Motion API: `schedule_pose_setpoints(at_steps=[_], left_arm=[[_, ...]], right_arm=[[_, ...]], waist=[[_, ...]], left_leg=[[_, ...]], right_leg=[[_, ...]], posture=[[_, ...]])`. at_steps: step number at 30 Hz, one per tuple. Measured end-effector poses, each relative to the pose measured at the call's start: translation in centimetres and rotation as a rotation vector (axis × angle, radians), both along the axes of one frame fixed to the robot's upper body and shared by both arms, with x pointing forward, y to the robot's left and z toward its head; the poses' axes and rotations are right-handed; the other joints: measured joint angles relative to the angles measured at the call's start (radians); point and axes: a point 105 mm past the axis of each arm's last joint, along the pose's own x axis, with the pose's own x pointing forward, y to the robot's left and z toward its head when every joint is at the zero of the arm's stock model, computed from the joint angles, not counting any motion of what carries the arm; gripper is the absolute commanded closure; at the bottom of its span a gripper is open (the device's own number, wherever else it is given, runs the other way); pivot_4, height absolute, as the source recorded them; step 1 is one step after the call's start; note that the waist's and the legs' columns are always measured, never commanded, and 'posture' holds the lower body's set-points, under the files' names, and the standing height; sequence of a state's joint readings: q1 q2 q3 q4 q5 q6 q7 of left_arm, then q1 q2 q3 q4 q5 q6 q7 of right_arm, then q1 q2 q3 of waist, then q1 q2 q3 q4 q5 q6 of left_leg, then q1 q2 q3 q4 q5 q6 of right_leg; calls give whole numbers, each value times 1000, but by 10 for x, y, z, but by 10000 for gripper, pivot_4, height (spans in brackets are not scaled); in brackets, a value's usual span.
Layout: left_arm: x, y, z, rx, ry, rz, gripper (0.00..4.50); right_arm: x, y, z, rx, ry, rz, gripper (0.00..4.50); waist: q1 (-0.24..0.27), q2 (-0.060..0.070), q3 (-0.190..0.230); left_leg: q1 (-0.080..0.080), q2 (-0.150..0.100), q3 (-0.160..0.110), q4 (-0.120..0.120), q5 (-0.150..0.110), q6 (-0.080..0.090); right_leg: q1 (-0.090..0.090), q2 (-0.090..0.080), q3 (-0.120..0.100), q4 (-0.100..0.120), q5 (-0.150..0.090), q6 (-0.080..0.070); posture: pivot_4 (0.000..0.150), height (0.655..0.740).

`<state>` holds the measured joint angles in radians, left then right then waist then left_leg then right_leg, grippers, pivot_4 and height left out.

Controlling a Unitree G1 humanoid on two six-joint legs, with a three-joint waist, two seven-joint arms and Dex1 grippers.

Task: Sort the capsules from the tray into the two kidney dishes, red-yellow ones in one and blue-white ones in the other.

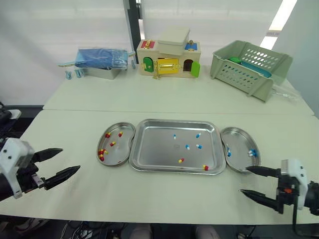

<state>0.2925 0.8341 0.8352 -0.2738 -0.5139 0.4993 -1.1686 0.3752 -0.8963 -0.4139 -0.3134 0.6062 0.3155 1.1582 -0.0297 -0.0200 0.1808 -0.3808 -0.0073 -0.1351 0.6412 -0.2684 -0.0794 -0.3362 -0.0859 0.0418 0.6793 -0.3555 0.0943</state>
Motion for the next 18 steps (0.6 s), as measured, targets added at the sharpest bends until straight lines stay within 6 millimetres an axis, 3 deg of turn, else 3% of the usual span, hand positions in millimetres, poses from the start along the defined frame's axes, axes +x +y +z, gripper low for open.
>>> schedule_pose_setpoints(at_steps=[3,6,11,18], left_arm=[[-7,27,-3,-2,-15,97,129],[-14,40,-18,11,11,147,129],[-17,42,-25,20,24,160,129],[-18,38,-26,19,32,143,129]], right_arm=[[3,-26,-8,-26,12,-82,0],[5,-43,-12,-35,13,-132,0],[10,-70,-13,-70,5,-184,0],[17,-73,-5,-86,-36,-167,0]], waist=[[-2,0,0],[-4,0,0],[-4,0,0],[-5,0,0]], left_leg=[[0,0,1,0,0,1],[0,0,1,0,0,1],[0,0,1,0,0,1],[0,0,1,0,0,1]], right_leg=[[0,0,1,-1,0,0],[0,0,1,-1,0,0],[0,0,1,-1,0,0],[0,0,1,0,0,0]], posture=[[1500,7400],[1500,7400],[1500,7400],[1500,7400]])
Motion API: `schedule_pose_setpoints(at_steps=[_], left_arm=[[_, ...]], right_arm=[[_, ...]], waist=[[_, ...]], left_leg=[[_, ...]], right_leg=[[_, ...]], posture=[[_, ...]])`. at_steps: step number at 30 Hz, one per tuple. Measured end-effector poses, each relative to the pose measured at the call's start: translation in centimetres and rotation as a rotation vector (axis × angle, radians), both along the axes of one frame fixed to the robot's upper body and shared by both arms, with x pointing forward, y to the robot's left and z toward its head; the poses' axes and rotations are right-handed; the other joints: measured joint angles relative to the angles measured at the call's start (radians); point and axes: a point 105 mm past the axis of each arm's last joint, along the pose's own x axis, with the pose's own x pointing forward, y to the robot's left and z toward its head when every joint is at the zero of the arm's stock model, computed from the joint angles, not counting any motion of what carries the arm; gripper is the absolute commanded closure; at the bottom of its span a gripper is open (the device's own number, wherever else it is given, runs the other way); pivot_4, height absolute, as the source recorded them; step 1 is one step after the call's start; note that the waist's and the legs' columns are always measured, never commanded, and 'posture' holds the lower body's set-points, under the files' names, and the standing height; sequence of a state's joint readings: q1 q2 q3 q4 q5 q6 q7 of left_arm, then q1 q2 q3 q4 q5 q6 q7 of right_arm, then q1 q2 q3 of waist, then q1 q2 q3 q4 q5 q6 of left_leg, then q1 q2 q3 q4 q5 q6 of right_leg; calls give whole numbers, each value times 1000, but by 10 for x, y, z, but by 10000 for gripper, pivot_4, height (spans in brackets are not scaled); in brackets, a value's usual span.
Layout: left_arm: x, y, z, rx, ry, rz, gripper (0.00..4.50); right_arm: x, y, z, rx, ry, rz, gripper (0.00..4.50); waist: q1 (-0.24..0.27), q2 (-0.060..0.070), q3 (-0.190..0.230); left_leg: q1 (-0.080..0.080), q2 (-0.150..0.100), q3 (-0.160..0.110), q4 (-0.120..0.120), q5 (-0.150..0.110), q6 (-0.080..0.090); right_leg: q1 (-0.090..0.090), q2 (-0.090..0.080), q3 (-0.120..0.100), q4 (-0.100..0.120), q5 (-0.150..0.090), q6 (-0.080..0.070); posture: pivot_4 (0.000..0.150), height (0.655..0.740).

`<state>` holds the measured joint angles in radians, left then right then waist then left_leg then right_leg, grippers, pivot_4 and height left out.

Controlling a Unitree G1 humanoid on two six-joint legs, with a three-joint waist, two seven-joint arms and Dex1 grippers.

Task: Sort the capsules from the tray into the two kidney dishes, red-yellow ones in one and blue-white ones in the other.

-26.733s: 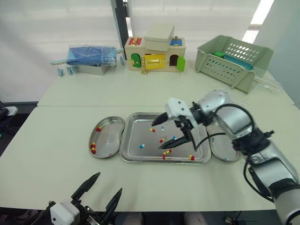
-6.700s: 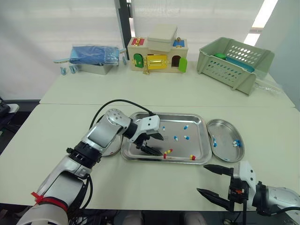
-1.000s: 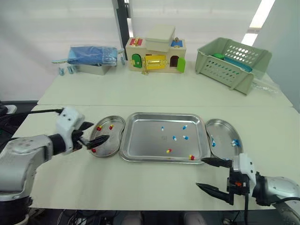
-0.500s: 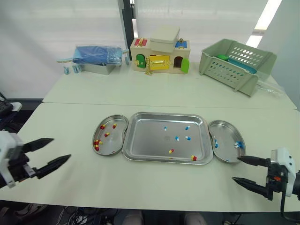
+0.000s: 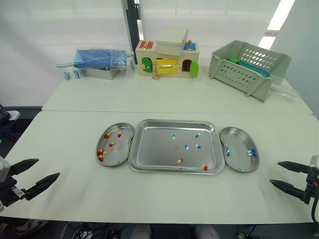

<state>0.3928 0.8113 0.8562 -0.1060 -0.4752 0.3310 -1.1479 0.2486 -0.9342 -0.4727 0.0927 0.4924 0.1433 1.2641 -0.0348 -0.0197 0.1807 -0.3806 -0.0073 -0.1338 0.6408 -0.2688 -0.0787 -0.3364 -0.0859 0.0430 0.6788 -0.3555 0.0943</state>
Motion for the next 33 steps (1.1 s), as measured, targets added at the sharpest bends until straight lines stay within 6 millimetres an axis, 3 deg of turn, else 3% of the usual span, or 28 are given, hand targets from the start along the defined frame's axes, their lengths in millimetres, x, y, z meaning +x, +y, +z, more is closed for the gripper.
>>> schedule_pose_setpoints(at_steps=[5,11,13,17,19,23,25,29,33], left_arm=[[-7,-17,-1,-5,-12,-62,129],[-29,-66,-10,-88,-48,-234,129],[-33,-85,-14,-110,-64,-310,129],[-42,-112,-32,-153,-87,-401,129],[-43,-118,-35,-148,-121,-416,129],[-46,-136,-44,-191,-211,-419,129],[-47,-140,-48,-212,-243,-394,129],[-48,-150,-53,-254,-289,-339,129],[-48,-159,-57,-290,-318,-290,129]], right_arm=[[2,6,5,26,3,21,0],[17,35,46,134,-26,124,0],[20,48,59,146,-32,176,0],[22,76,61,193,43,249,0],[23,88,62,215,81,263,0],[36,130,82,288,15,288,0],[43,148,82,299,-6,275,0],[57,179,60,228,-8,203,0],[77,213,58,203,-71,146,0]], waist=[[-2,1,0],[-4,1,0],[2,1,0],[4,1,0],[5,1,0],[1,1,0],[4,0,0],[5,0,0],[-1,0,0]], left_leg=[[0,0,1,0,0,0],[0,0,1,1,0,0],[0,0,1,1,0,0],[-1,0,1,1,0,-1],[-1,0,0,1,0,-1],[-2,0,0,1,0,-1],[-2,0,0,1,0,-1],[-3,-1,-1,1,0,-1],[-3,0,-1,1,0,-1]], right_leg=[[0,0,1,0,0,0],[1,0,1,0,0,0],[0,0,0,-1,0,0],[0,0,0,-2,0,0],[0,0,0,-2,0,0],[0,0,0,-2,0,0],[0,0,0,-2,0,0],[-1,0,0,-2,0,0],[-2,0,0,-1,0,0]], posture=[[1500,7400],[1500,7400],[1500,7400],[1500,7400],[1500,7400],[1500,7400],[1500,7400],[1500,7400],[1500,7400]])
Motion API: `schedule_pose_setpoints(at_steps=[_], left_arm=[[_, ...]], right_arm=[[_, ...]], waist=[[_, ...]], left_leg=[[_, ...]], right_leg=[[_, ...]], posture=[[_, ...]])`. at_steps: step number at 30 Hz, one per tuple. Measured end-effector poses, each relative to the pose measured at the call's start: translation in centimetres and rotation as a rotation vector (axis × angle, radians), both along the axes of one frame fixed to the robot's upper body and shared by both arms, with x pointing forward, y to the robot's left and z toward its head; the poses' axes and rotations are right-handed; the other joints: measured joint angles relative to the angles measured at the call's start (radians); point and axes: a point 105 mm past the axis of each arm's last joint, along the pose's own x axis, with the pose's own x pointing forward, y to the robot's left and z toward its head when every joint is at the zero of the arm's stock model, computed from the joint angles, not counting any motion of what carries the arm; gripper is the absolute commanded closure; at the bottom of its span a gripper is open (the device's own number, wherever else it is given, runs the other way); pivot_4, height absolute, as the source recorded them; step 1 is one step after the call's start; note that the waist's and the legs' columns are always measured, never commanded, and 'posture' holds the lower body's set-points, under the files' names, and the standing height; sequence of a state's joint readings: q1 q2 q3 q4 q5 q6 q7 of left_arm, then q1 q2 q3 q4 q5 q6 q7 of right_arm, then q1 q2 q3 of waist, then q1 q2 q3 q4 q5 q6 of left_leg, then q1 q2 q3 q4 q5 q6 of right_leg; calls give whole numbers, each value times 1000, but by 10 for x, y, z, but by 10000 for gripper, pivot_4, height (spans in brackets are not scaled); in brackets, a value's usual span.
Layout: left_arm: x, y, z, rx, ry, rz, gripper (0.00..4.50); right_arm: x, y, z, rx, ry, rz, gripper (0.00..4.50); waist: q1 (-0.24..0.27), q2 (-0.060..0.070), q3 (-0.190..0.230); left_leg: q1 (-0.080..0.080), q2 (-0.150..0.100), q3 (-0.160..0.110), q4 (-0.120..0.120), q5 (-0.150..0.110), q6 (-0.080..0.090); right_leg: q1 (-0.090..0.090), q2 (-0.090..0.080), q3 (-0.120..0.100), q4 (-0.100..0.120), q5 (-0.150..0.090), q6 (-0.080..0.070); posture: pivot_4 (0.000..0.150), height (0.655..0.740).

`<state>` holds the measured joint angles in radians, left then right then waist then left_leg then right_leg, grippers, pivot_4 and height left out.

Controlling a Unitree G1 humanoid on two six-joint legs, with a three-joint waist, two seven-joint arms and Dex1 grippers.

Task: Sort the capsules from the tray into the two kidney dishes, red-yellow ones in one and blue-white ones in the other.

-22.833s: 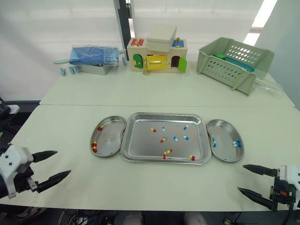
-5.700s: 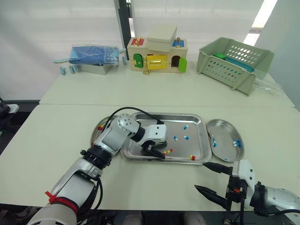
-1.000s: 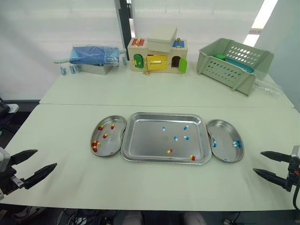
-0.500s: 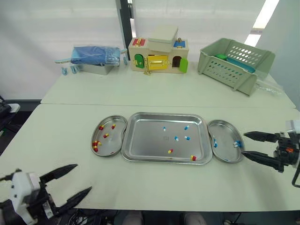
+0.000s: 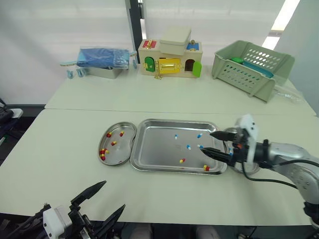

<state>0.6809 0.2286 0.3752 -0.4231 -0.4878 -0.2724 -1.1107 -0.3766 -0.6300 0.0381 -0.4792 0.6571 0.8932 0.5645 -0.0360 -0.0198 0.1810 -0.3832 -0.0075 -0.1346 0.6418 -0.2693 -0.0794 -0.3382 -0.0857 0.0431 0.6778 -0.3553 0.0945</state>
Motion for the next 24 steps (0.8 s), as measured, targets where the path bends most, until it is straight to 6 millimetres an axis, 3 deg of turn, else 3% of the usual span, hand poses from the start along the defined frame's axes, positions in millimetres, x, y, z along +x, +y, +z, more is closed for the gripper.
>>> schedule_pose_setpoints(at_steps=[12,24], left_arm=[[0,-11,-2,-14,-38,30,129],[6,-7,-5,-23,-17,80,129]], right_arm=[[35,71,-24,-121,40,-143,0],[51,80,-54,-242,102,-225,0]], waist=[[-6,1,0],[-18,2,0]], left_leg=[[-2,0,0,-1,0,0],[-2,0,0,-1,0,0]], right_leg=[[-5,0,1,2,0,0],[-7,0,1,3,0,0]], posture=[[1500,7400],[1500,7400]])
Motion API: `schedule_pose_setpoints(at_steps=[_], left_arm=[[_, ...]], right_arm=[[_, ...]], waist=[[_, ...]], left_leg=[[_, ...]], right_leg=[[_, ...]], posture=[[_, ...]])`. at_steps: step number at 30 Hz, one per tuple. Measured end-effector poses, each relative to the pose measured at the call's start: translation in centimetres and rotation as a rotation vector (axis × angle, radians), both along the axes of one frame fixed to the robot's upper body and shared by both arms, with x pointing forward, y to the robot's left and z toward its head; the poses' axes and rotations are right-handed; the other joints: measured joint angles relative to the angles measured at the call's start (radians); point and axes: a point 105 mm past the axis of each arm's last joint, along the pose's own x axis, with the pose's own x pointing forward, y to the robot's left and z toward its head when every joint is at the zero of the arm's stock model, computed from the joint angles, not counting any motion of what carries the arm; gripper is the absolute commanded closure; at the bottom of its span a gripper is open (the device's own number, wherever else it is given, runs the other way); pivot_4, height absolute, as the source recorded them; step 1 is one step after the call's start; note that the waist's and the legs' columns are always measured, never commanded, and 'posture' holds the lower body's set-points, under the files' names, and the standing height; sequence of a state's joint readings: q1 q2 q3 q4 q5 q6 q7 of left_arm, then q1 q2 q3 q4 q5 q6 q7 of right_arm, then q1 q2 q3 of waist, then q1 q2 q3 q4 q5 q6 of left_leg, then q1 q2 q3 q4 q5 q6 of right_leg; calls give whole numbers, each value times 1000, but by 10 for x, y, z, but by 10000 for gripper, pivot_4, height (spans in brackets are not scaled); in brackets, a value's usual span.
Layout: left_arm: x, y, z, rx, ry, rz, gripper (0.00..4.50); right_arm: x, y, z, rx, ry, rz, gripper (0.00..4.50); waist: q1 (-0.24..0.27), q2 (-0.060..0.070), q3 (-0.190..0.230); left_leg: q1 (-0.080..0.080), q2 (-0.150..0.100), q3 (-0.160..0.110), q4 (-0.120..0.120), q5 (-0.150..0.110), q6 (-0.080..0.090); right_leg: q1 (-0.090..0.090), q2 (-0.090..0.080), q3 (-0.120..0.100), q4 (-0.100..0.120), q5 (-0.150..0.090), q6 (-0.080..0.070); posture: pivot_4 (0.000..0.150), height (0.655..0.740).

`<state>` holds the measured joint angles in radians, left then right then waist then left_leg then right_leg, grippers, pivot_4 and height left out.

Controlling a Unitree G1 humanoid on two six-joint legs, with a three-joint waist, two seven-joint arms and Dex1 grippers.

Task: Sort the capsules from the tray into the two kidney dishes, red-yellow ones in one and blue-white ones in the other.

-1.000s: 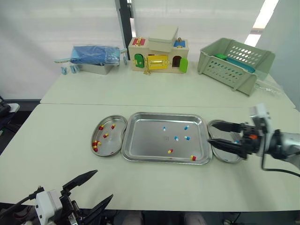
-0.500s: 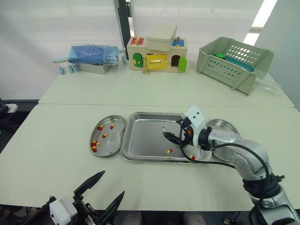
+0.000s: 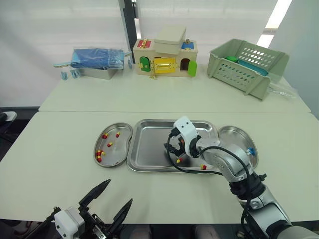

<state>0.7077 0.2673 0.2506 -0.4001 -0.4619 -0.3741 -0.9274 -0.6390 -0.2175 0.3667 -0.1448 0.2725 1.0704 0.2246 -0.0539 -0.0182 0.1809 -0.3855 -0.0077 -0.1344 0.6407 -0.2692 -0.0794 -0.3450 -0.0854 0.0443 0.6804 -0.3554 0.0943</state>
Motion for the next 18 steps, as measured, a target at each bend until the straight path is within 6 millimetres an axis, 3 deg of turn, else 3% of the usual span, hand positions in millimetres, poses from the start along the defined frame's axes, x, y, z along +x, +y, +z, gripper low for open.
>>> schedule_pose_setpoints(at_steps=[12,18], left_arm=[[1,3,0,-5,8,27,129],[2,4,0,-7,8,37,0]], right_arm=[[12,5,-7,-47,-21,-9,0],[14,7,-7,-66,-32,-15,15143]], waist=[[-3,0,0],[-3,0,0]], left_leg=[[0,0,0,0,0,0],[0,0,0,0,0,0]], right_leg=[[-4,0,0,0,0,0],[-5,0,0,0,0,0]], posture=[[1500,7400],[1500,7400]])
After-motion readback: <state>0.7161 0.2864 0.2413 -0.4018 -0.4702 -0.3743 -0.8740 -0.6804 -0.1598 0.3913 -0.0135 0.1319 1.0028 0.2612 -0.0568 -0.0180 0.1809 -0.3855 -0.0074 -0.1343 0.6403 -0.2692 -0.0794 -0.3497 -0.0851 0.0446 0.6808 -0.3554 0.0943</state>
